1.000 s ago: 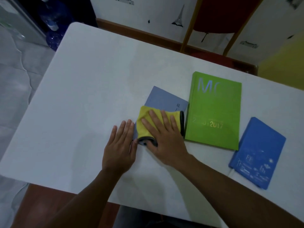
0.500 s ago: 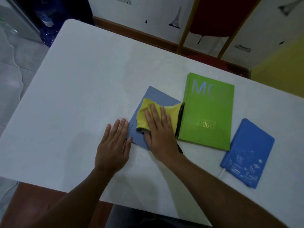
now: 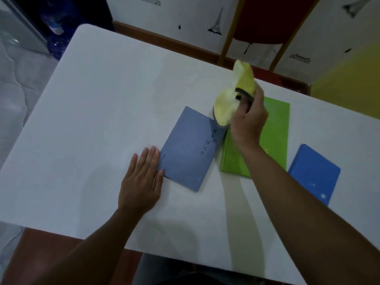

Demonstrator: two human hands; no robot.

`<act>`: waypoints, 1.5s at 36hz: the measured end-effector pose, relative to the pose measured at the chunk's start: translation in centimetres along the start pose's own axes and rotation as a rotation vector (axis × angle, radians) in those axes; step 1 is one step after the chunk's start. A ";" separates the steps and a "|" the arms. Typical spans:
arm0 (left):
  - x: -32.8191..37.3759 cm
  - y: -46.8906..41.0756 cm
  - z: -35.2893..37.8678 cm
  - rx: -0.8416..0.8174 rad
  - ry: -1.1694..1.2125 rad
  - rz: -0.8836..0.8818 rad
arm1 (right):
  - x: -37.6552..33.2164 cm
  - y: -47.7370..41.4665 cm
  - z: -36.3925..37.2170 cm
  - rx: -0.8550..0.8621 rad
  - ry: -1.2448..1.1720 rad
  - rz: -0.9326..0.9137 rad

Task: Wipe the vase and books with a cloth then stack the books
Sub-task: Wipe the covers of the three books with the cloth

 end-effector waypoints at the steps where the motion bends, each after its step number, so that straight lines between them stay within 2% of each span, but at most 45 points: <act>1: 0.0 0.0 0.0 0.001 0.003 -0.001 | -0.2 0.1 -0.7 0.043 -0.005 -0.016; 3: -0.1 0.0 0.1 -0.002 0.005 -0.003 | -1.0 1.0 -1.9 0.087 -0.006 -0.069; 5: -0.2 0.1 0.2 -0.005 0.002 -0.003 | -2.0 3.2 -2.1 0.053 0.011 -0.167; 7: -0.2 0.1 0.1 -0.001 -0.002 0.000 | -2.5 6.6 -0.9 -0.082 0.058 -0.262; 11: 0.1 0.0 -0.1 0.028 -0.009 0.023 | -1.4 16.0 4.8 -0.492 0.274 -0.524; 13: 0.1 0.0 -0.2 0.046 -0.013 0.033 | -0.9 20.2 6.2 -0.568 0.302 -0.662; 22: 0.0 0.1 -0.2 0.042 -0.009 0.049 | -0.1 26.5 1.7 -0.643 0.100 -0.722; 28: 0.2 0.0 -0.4 0.070 0.010 0.041 | 0.5 23.4 -1.2 -0.654 -0.018 -0.570; 30: 0.1 0.0 -0.4 0.069 0.013 0.038 | 0.4 20.0 -2.2 -0.574 -0.054 -0.443; 33: 0.0 0.0 -0.2 0.046 0.019 0.028 | 0.0 13.8 -3.9 -0.299 -0.043 -0.268; 35: 0.1 0.0 -0.2 0.032 0.020 0.022 | -0.8 10.4 -4.4 -0.146 -0.019 -0.233; 37: 0.2 0.0 -0.2 0.029 0.016 0.021 | -1.9 7.9 -3.7 -0.092 0.003 -0.241; 40: 0.3 0.1 -0.4 0.042 0.021 0.026 | -2.6 6.8 -0.1 -0.208 0.116 -0.294; 44: 0.2 0.1 -0.4 0.066 0.020 0.034 | -1.7 12.3 6.5 -0.581 0.337 -0.443; 45: 0.2 0.1 -0.5 0.074 0.016 0.039 | -1.7 14.4 7.2 -0.619 0.364 -0.490; 50: 0.4 0.0 -0.6 0.062 0.006 0.059 | -3.1 21.8 6.0 -0.566 0.355 -0.738; 54: 0.3 0.0 -0.6 0.070 0.004 0.042 | -1.3 18.9 6.1 -0.533 0.466 -0.773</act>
Point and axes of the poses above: each hand's wrist, its own y-axis away from the middle knuckle, its own z-axis out of the palm, x = y × z, the point moved 9 cm from there along -y, towards the middle knuckle, and after that the axes turned 9 degrees about y, right-handed, at the moved point
